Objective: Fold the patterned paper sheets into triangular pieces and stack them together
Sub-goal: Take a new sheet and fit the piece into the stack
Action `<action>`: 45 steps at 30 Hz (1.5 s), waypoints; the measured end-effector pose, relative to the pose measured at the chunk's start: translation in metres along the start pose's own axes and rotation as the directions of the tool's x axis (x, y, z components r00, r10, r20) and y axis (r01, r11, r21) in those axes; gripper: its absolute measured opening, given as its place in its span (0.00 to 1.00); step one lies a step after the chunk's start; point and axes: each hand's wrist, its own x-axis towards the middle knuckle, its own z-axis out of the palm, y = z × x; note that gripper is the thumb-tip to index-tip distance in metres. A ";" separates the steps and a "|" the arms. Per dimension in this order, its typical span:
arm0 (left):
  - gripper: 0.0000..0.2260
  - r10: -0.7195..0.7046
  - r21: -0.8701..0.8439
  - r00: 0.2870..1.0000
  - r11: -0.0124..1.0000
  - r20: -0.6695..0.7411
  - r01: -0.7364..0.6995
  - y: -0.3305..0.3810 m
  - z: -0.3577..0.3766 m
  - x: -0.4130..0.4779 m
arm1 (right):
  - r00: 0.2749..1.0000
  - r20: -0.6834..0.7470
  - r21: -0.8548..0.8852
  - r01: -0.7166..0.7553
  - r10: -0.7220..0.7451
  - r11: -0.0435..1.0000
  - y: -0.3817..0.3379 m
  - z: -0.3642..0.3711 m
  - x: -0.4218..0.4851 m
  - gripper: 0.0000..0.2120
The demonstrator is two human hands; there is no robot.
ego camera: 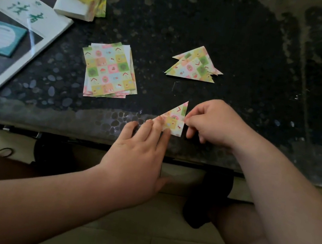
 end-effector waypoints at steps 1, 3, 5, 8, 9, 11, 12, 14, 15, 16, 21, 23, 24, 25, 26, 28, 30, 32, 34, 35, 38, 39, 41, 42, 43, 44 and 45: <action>0.46 -0.001 -0.012 1.000 1.000 -0.005 0.001 -0.001 -0.002 -0.001 | 1.000 0.004 -0.010 0.008 -0.008 1.000 0.001 0.000 0.001 0.08; 0.46 0.006 -0.037 1.000 0.999 -0.024 -0.007 -0.004 -0.004 -0.001 | 1.000 0.012 -0.032 0.018 -0.017 0.999 0.002 0.000 0.001 0.06; 0.45 0.016 -0.053 1.000 0.998 -0.021 -0.017 -0.007 -0.005 -0.002 | 1.000 0.011 -0.063 0.026 -0.025 0.998 0.002 0.000 0.002 0.06; 0.45 0.020 -0.047 1.000 0.999 0.009 -0.020 -0.009 -0.004 -0.003 | 0.999 -0.006 -0.084 0.037 -0.038 0.996 0.002 0.002 0.003 0.05; 0.45 0.028 -0.041 0.999 0.999 0.019 -0.027 -0.009 -0.004 -0.003 | 0.999 -0.012 -0.088 0.040 -0.041 0.995 0.003 0.003 0.003 0.05; 0.45 0.053 -0.037 0.998 0.998 0.022 -0.053 -0.008 -0.003 -0.004 | 0.999 -0.026 -0.089 0.046 -0.048 0.995 0.004 0.005 0.004 0.04; 0.46 0.064 -0.035 0.998 0.997 0.024 -0.063 -0.006 -0.003 -0.003 | 0.998 -0.031 -0.085 0.047 -0.050 0.995 0.004 0.006 0.004 0.04; 0.45 0.075 -0.033 0.996 0.997 0.039 -0.074 -0.005 -0.005 -0.003 | 0.999 -0.026 -0.071 0.046 -0.048 0.996 0.005 0.004 0.006 0.03; 0.45 0.073 -0.028 0.996 0.997 0.042 -0.072 -0.004 -0.007 -0.003 | 0.999 -0.016 -0.066 0.041 -0.042 0.997 0.005 0.002 0.006 0.04; 0.45 0.069 -0.024 0.997 0.997 0.042 -0.068 -0.004 -0.008 -0.003 | 1.000 0.001 -0.064 0.031 -0.031 0.997 0.005 -0.002 0.007 0.07; 0.44 0.043 -0.020 0.997 0.999 0.056 -0.042 -0.005 -0.008 -0.004 | 0.998 0.068 -0.052 -0.001 0.004 0.999 0.010 -0.014 0.009 0.11; 0.44 0.029 -0.044 0.998 0.999 0.058 -0.026 -0.006 -0.008 -0.003 | 0.999 0.054 -0.049 0.006 -0.004 0.999 0.010 -0.011 0.009 0.10; 0.44 0.025 -0.054 0.998 0.998 0.055 -0.022 -0.006 -0.008 -0.003 | 0.999 0.048 -0.045 0.008 -0.006 0.999 0.010 -0.010 0.009 0.09; 0.44 0.023 -0.060 0.998 0.998 0.053 -0.020 -0.006 -0.009 -0.002 | 0.999 0.046 -0.041 0.008 -0.006 0.999 0.009 -0.009 0.009 0.07; 0.44 0.023 -0.063 0.998 0.998 0.051 -0.020 -0.006 -0.009 -0.002 | 0.999 0.049 -0.038 0.012 -0.010 0.999 0.009 -0.009 0.009 0.05; 0.44 0.031 -0.059 0.998 0.998 0.051 -0.028 -0.005 -0.010 -0.002 | 0.997 0.070 -0.025 0.036 -0.034 0.999 0.008 -0.009 0.007 0.03; 0.45 0.042 -0.052 0.998 0.998 0.044 -0.039 -0.005 -0.010 -0.002 | 0.993 0.093 0.008 0.066 -0.067 0.998 0.007 -0.005 0.004 0.02; 0.45 0.049 -0.049 0.998 0.998 0.039 -0.047 -0.006 -0.009 -0.002 | 0.992 0.098 0.003 0.078 -0.078 0.997 0.006 0.000 0.003 0.01; 0.45 0.059 -0.048 0.997 0.997 0.048 -0.056 -0.006 -0.009 -0.002 | 0.994 0.078 -0.024 0.079 -0.076 0.997 0.006 0.004 0.003 0.02; 0.45 0.063 -0.048 0.997 0.997 0.049 -0.060 -0.006 -0.008 -0.002 | 0.995 0.067 -0.031 0.078 -0.076 0.996 0.005 0.005 0.003 0.03; 0.44 0.062 -0.068 0.997 0.996 0.048 -0.058 -0.007 -0.010 -0.003 | 0.996 0.058 -0.032 0.070 -0.068 0.997 0.003 0.006 0.004 0.05; 0.44 0.059 -0.076 0.997 0.996 0.048 -0.056 -0.007 -0.011 -0.003 | 0.996 0.059 -0.034 0.068 -0.066 0.997 0.002 0.007 0.004 0.05; 0.44 0.055 -0.081 0.997 0.995 0.049 -0.051 -0.007 -0.012 -0.004 | 0.997 0.056 -0.044 0.064 -0.061 0.997 0.001 0.008 0.004 0.06; 0.44 0.054 -0.078 0.997 0.996 0.049 -0.050 -0.007 -0.013 -0.004 | 0.997 0.053 -0.048 0.060 -0.058 0.997 0.000 0.009 0.005 0.07; 0.44 0.053 -0.075 0.997 0.996 0.048 -0.049 -0.007 -0.013 -0.004 | 0.997 0.049 -0.050 0.055 -0.053 0.997 0.000 0.010 0.005 0.07; 0.44 0.052 -0.070 0.998 0.996 0.047 -0.049 -0.007 -0.013 -0.003 | 0.998 0.044 -0.050 0.050 -0.048 0.997 0.000 0.010 0.006 0.07; 0.45 0.052 -0.065 0.998 0.997 0.046 -0.049 -0.007 -0.012 -0.003 | 0.998 0.039 -0.050 0.047 -0.045 0.998 0.000 0.011 0.006 0.07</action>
